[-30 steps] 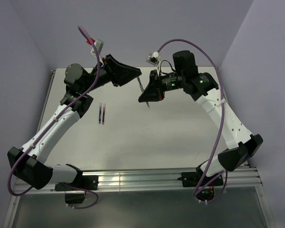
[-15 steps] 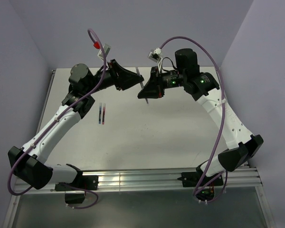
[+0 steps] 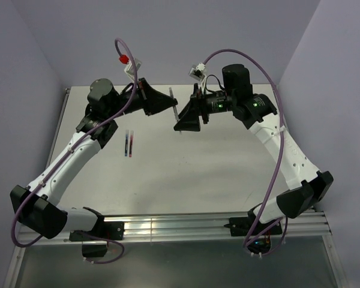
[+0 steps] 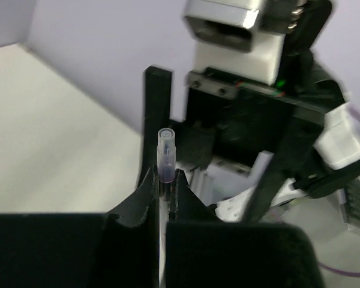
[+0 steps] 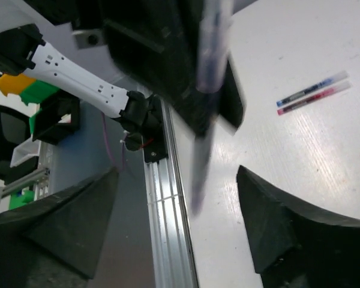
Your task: Insert the pens into the pen caps
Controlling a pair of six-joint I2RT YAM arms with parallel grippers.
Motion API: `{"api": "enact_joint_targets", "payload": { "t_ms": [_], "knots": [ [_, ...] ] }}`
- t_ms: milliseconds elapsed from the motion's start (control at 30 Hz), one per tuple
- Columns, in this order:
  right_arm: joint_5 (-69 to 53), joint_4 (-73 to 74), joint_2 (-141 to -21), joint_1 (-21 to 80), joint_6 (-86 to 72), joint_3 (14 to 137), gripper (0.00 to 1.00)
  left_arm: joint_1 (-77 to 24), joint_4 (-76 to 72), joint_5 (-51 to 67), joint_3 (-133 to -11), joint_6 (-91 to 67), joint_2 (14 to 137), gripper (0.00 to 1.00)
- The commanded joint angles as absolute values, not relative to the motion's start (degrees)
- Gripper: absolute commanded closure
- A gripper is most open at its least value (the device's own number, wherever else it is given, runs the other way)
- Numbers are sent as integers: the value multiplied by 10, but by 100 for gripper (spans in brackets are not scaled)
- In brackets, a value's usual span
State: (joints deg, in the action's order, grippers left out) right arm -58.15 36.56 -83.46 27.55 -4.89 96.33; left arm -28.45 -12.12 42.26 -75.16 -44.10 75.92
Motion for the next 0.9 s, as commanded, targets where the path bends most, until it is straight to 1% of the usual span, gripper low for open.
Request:
{"api": "enact_joint_targets", "payload": {
  "t_ms": [0, 33, 100, 133, 167, 200, 233, 300, 333, 467, 567, 800, 867],
  "knots": [
    [-584, 345, -798, 250, -42, 933, 10, -238, -2, 421, -772, -329, 769, 100],
    [-584, 347, -794, 242, -38, 925, 9, -229, 83, 415, -791, -297, 787, 100],
    [-573, 350, -779, 215, -31, 902, 8, -197, 167, 397, -811, -212, 812, 100],
    [-562, 360, -775, 208, -13, 896, 7, -186, 245, 390, -832, -176, 843, 100],
    [-546, 373, -771, 198, -6, 887, 6, -168, 275, 377, -840, -117, 859, 100],
    [-525, 386, -770, 194, 13, 883, 6, -159, 293, 344, -846, -99, 873, 100],
    [-521, 410, -769, 191, 37, 879, 6, -151, 327, 339, -849, -87, 902, 100],
    [-492, 434, -762, 186, 57, 864, 6, -121, 334, 335, -845, -62, 925, 100],
    [-483, 438, -757, 186, 70, 856, 6, -120, 343, 286, -846, -57, 949, 100],
    [-465, 447, -748, 185, 83, 828, 6, -120, 329, 191, -853, -89, 1008, 100],
    [-472, 446, -751, 185, 85, 817, 6, -120, 355, 128, -883, -119, 1070, 100],
    [-469, 448, -759, 186, 84, 813, 6, -121, 377, 56, -922, -155, 1153, 100],
    [-468, 447, -759, 186, 85, 809, 5, -121, 386, 54, -928, -158, 1170, 100]
  ]
}}
